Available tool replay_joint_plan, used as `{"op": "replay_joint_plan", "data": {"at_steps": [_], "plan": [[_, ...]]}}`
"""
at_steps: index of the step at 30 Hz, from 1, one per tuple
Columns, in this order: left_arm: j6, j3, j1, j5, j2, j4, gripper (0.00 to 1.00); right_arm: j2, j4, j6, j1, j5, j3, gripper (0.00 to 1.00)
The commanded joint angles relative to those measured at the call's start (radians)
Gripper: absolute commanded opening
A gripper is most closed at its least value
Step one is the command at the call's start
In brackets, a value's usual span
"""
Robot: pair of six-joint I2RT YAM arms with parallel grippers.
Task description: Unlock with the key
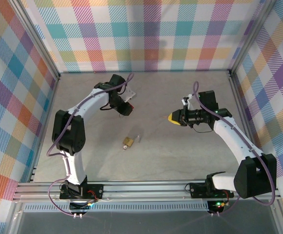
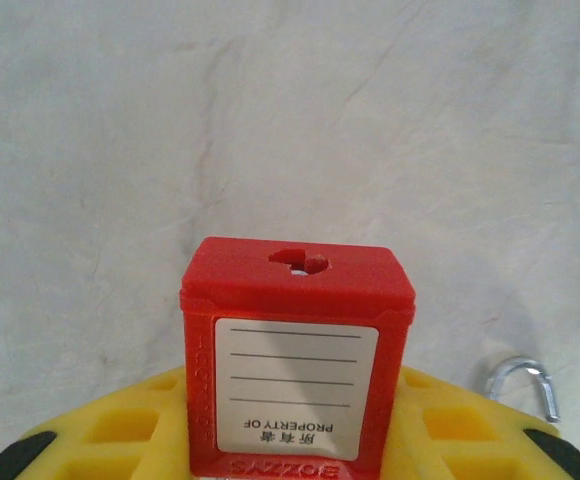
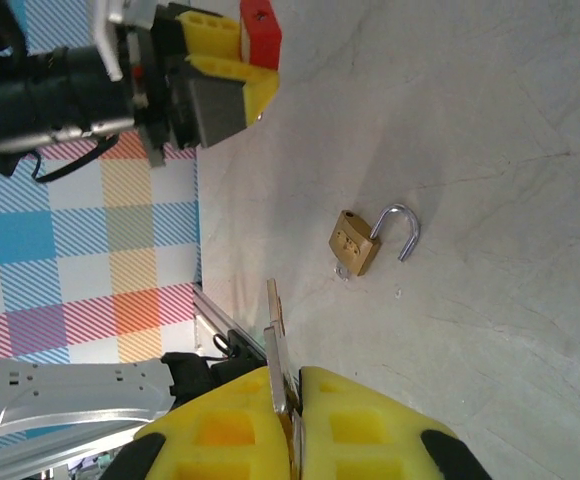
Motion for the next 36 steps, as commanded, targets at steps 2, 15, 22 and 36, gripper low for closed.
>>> {"op": "replay_joint_plan", "data": {"at_steps": [2,15,22,36], "plan": [[0.043,-0.058,-0.062,0.028,-0.122,0.045,0.33,-0.006,-0.065,-0.071,-0.024,-0.016,0.042,0.00],[0.149,-0.137,-0.292,-0.027,-0.360,0.081,0.27,-0.030,-0.219,-0.243,-0.032,-0.091,0.171,0.00],[0.161,-0.169,-0.365,-0.054,-0.419,0.099,0.25,-0.049,-0.255,-0.270,-0.033,-0.123,0.205,0.00],[0.269,-0.273,-0.505,-0.150,-0.528,0.185,0.21,-0.073,-0.374,-0.357,-0.034,-0.165,0.245,0.00]]}}
